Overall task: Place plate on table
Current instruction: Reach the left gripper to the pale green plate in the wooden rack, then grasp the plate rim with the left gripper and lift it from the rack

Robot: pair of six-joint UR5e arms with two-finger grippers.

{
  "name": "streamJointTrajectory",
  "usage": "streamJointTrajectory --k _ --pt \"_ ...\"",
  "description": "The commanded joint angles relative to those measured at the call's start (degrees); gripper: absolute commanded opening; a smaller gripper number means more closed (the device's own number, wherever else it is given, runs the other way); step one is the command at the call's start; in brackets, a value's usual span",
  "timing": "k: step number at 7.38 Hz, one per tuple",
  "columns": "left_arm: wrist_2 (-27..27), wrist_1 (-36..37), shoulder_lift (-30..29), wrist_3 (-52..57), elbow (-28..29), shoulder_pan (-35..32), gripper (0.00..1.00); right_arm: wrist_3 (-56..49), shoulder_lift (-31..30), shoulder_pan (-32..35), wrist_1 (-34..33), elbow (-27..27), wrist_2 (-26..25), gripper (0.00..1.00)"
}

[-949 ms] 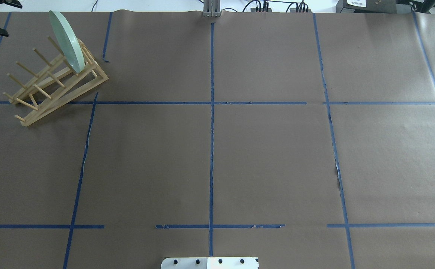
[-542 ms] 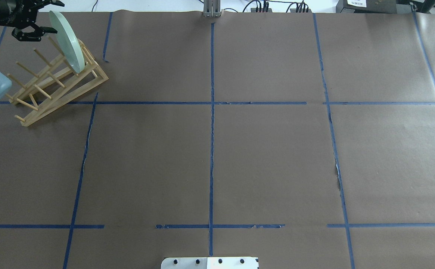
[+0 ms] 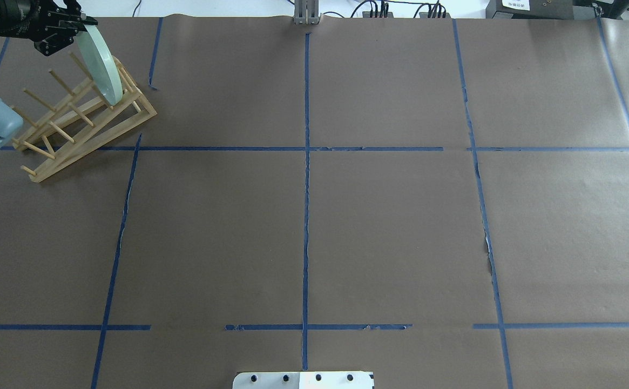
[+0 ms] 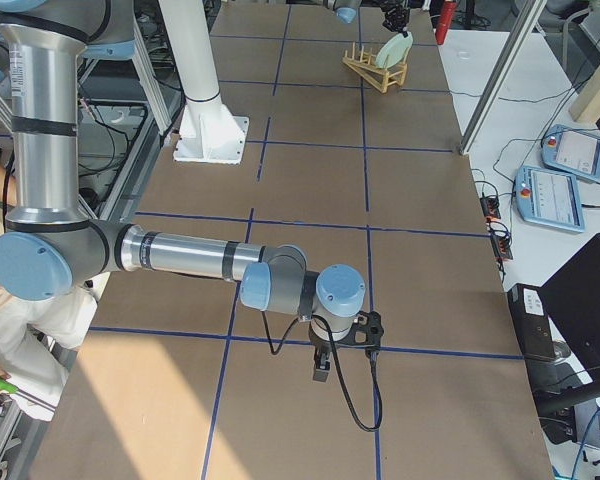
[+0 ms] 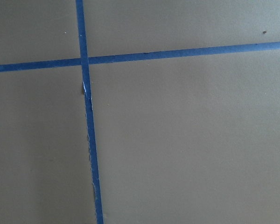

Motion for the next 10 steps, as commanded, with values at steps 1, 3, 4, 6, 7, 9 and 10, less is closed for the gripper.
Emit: streamJointTrajectory --k 1,3,4,6,7,9,10 --pt "-2.21 0.09 -0.04 0.26 -1.94 -3.03 0.0 0.0 0.0 0.0 0.0 0.0 0.0 1.0" --pt "-9.59 0.97 -0.48 -0.35 -6.94 -9.53 0.0 0.0 0.0 0.0 0.0 0.0 0.0 1.0" --pt "-9.96 4.1 -2.05 -1.4 -9.67 -9.73 0.0 0.0 0.0 0.0 0.0 0.0 0.0 1.0" --pt "-9.71 12.79 -8.62 -3.96 -10.13 -7.3 0.0 0.0 0.0 0.0 0.0 0.0 0.0 1.0" --pt "-9.36 17.1 -10.57 -3.18 -10.05 -1.97 0.0 0.0 0.0 0.0 0.0 0.0 0.0 1.0" --pt "-7.96 33.91 -15.75 5.82 -11.35 5.61 0.0 0.0 0.0 0.0 0.0 0.0 0.0 1.0" --pt "-0.64 46.02 -17.87 11.89 -13.37 11.56 0.0 0.0 0.0 0.0 0.0 0.0 0.0 1.0"
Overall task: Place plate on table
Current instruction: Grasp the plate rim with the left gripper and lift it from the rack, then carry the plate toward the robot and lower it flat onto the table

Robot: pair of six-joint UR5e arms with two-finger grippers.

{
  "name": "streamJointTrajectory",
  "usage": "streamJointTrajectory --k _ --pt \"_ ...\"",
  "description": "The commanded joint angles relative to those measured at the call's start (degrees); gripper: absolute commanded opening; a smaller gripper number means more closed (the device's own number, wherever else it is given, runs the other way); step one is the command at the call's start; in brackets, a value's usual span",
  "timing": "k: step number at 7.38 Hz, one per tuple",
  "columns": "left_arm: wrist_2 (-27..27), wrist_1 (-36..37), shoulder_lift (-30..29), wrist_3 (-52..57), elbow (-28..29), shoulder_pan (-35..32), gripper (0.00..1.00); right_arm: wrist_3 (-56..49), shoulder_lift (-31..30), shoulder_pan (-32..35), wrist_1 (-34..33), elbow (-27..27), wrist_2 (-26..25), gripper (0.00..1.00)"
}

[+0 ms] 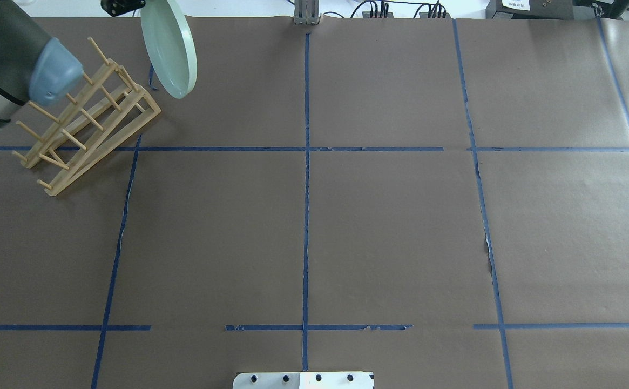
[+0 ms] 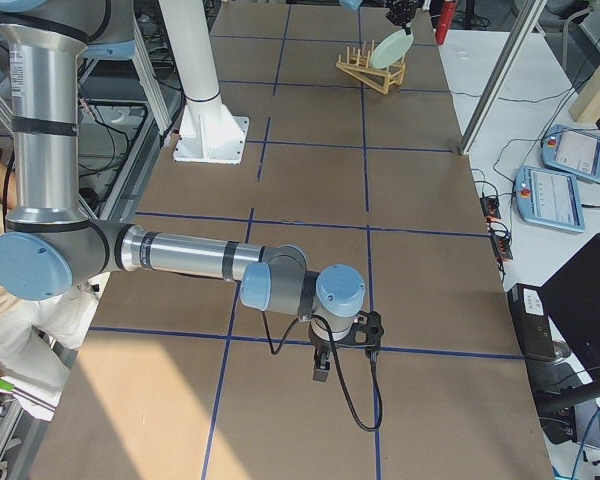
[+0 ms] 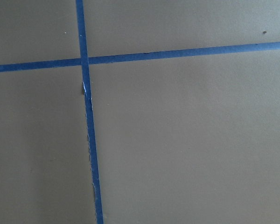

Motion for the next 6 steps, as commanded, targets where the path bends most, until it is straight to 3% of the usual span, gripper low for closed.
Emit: streamJointTrajectory --k 1,2,4,6 --pt "13.49 22.92 -4.61 10.9 -1.57 13.35 0.0 0.0 0.0 0.0 0.0 0.0 0.0 1.0" --pt "19.22 30.05 -5.24 13.81 -1.3 19.6 0.0 0.0 0.0 0.0 0.0 0.0 0.0 1.0" --pt "24.18 45.95 -8.65 22.05 1.4 28.42 0.0 0.0 0.0 0.0 0.0 0.0 0.0 1.0" --pt "25.52 49.45 -9.46 23.42 4.48 33.09 0.0 0.0 0.0 0.0 0.0 0.0 0.0 1.0"
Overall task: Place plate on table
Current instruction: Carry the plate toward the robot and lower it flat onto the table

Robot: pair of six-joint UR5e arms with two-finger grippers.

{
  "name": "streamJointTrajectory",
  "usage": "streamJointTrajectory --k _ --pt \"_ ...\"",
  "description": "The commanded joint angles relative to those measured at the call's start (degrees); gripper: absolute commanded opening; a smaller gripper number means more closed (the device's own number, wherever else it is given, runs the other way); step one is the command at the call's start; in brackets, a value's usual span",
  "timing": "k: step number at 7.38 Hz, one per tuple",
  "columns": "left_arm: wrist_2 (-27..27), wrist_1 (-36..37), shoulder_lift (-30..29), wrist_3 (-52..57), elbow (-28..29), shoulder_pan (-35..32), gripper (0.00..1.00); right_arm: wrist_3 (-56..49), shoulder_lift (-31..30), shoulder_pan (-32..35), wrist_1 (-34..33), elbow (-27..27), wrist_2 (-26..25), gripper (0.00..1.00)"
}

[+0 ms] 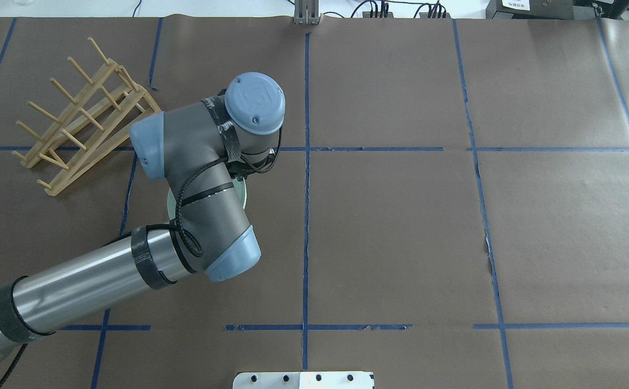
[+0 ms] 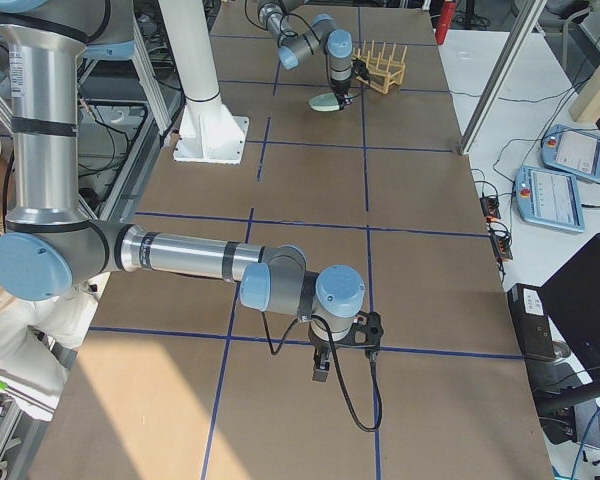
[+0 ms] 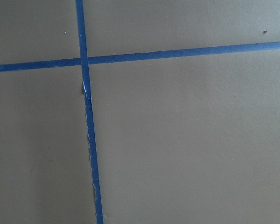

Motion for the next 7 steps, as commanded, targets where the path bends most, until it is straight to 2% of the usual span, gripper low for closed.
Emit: streamJointTrajectory --k 1,2,3,4,5,6,7 --pt "2.28 3.05 -0.48 1.38 2.72 3.98 0.0 0.0 0.0 0.0 0.0 0.0 0.0 1.0" --pt "2.55 2.97 -0.3 1.47 2.38 4.07 0.56 0.0 0.0 0.0 0.0 0.0 0.0 1.0" --pt "2.64 2.88 0.05 1.56 1.51 4.07 1.0 0.0 0.0 0.0 0.0 0.0 0.0 1.0" --pt "2.82 2.79 0.57 1.73 -1.98 3.9 1.0 0.0 0.0 0.0 0.0 0.0 0.0 1.0" --pt "2.38 2.18 3.36 6.69 -9.15 1.98 1.0 0.0 0.0 0.0 0.0 0.0 0.0 1.0" --pt "1.86 -1.91 6.96 12.05 -15.05 -2.74 1.0 0.0 0.0 0.0 0.0 0.0 0.0 1.0" --pt "-2.33 -11.96 12.04 16.72 -16.68 -8.27 1.0 0.0 0.0 0.0 0.0 0.0 0.0 1.0"
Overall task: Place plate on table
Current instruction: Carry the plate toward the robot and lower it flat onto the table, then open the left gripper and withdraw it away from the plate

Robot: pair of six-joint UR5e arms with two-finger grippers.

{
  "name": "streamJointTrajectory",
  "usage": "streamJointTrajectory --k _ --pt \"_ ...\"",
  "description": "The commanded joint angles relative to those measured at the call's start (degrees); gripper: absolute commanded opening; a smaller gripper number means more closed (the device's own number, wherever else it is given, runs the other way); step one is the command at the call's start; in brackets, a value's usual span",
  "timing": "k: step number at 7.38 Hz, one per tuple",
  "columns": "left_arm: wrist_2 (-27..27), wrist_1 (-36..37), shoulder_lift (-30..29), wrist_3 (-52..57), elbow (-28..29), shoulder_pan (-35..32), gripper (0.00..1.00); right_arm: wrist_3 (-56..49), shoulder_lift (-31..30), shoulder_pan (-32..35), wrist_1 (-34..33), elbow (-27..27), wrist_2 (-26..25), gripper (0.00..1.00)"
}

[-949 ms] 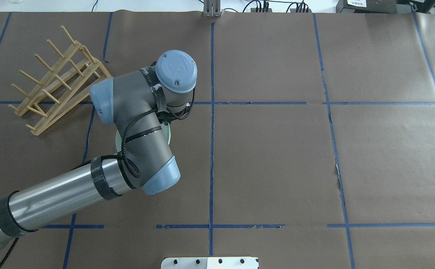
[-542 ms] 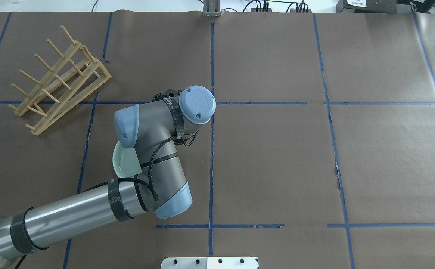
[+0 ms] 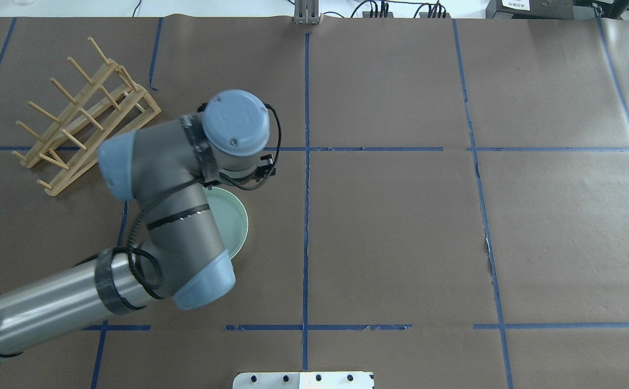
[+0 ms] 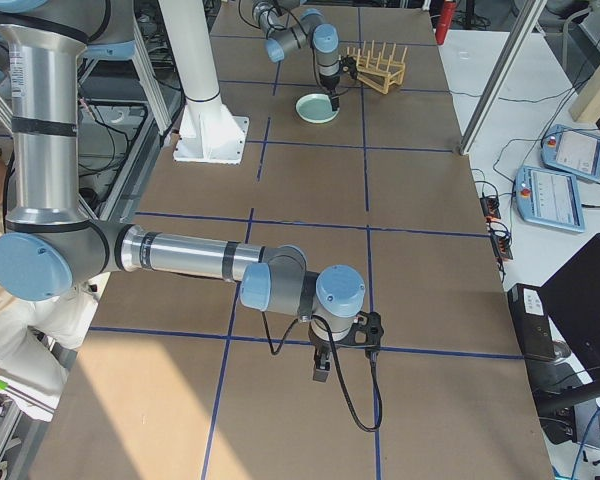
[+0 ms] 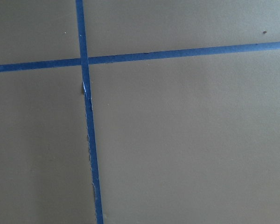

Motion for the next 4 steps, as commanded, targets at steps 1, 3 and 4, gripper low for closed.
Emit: streamJointTrajectory --k 1,3,4 --pt "-12.58 -21.4 13.55 15.18 -3.58 -11.94 1.0 0.0 0.0 0.0 0.0 0.0 0.0 1.0" --pt "-25.36 -30.39 25.01 38.18 -1.48 -25.47 1.0 0.0 0.0 0.0 0.0 0.0 0.0 1.0" --pt "-30.37 -30.32 28.8 50.66 0.45 -32.5 1.0 0.0 0.0 0.0 0.0 0.0 0.0 1.0"
